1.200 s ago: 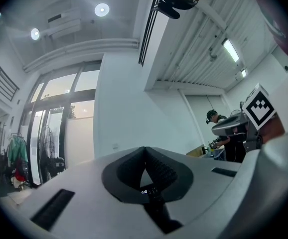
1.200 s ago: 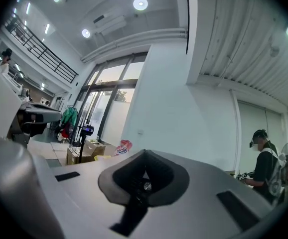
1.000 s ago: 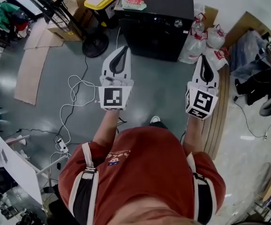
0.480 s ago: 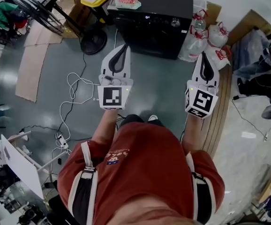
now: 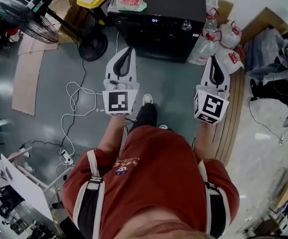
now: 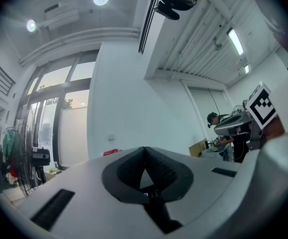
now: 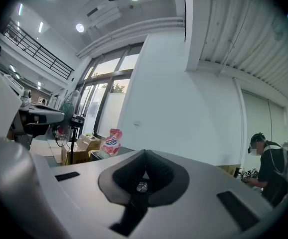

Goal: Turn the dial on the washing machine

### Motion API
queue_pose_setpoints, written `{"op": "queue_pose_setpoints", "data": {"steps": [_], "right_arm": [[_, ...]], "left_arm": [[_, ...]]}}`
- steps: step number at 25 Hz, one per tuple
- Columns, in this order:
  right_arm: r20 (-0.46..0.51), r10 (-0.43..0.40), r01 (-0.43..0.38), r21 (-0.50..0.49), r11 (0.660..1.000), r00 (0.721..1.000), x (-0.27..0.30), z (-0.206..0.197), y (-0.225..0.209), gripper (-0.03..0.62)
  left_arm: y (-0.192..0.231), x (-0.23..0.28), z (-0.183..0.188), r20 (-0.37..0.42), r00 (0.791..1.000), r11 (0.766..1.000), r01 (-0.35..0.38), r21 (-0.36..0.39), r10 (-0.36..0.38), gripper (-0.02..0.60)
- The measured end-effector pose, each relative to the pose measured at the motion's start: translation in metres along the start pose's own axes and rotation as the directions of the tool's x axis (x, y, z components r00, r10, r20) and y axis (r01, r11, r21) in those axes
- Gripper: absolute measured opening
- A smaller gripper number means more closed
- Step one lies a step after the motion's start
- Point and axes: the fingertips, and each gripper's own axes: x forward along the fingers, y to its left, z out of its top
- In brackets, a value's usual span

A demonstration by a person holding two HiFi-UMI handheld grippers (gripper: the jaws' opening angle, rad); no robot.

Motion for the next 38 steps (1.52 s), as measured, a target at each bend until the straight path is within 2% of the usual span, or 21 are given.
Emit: {"op": "queue_pose_setpoints", "data": {"steps": [2, 6, 11, 17, 24, 28, 31, 35, 38], "right_arm": [[-0.009, 0.003, -0.003, -0.006, 1.0, 1.0, 0.026, -0.002, 0.011, 0.008], [0.008, 0.01, -0.01, -0.022, 1.0, 1.0, 0.083, 0.003, 0.023, 0.008], [-0.034, -0.009, 0.008, -0.025, 1.0, 0.999, 0.15, -0.006, 0.044, 0.008], [-0.038, -0.011, 0.012, 0.021, 1.0, 0.999, 0.215, -0.033, 0.073, 0.008], [-0.088, -0.017, 0.017, -0.004, 1.0, 0.996, 0.265, -0.074, 0.103, 0.008], [-0.089, 0.005, -0.003, 0.032, 0.999, 0.996, 0.28, -0.099, 0.113, 0.008], [-0.133, 0.006, -0.002, 0.03, 1.0, 0.991, 0.281, -0.12, 0.118, 0.008], [-0.186, -0.023, 0.024, 0.003, 1.0, 0.982, 0.286, -0.151, 0.114, 0.008], [-0.206, -0.024, 0.029, 0.021, 0.999, 0.978, 0.292, -0.179, 0.116, 0.008]], "left_arm": [[0.017, 0.021, -0.01, 0.005, 1.0, 1.0, 0.006, 0.003, -0.006, 0.009], [0.057, 0.064, -0.026, 0.01, 1.0, 0.999, 0.013, -0.038, -0.013, 0.009], [0.107, 0.115, -0.057, 0.006, 1.0, 0.998, 0.018, -0.064, -0.018, 0.009], [0.142, 0.167, -0.116, -0.028, 0.998, 0.995, 0.05, -0.086, -0.052, 0.009], [0.158, 0.206, -0.179, -0.053, 0.991, 0.981, 0.115, -0.157, -0.124, 0.009], [0.154, 0.222, -0.211, -0.054, 0.98, 0.979, 0.19, -0.07, -0.193, 0.009], [0.151, 0.224, -0.236, -0.069, 0.981, 0.975, 0.168, -0.148, -0.18, 0.009], [0.147, 0.231, -0.259, -0.074, 0.982, 0.973, 0.162, -0.166, -0.176, 0.009], [0.148, 0.231, -0.28, -0.066, 0.987, 0.966, 0.131, -0.222, -0.149, 0.009]]}}
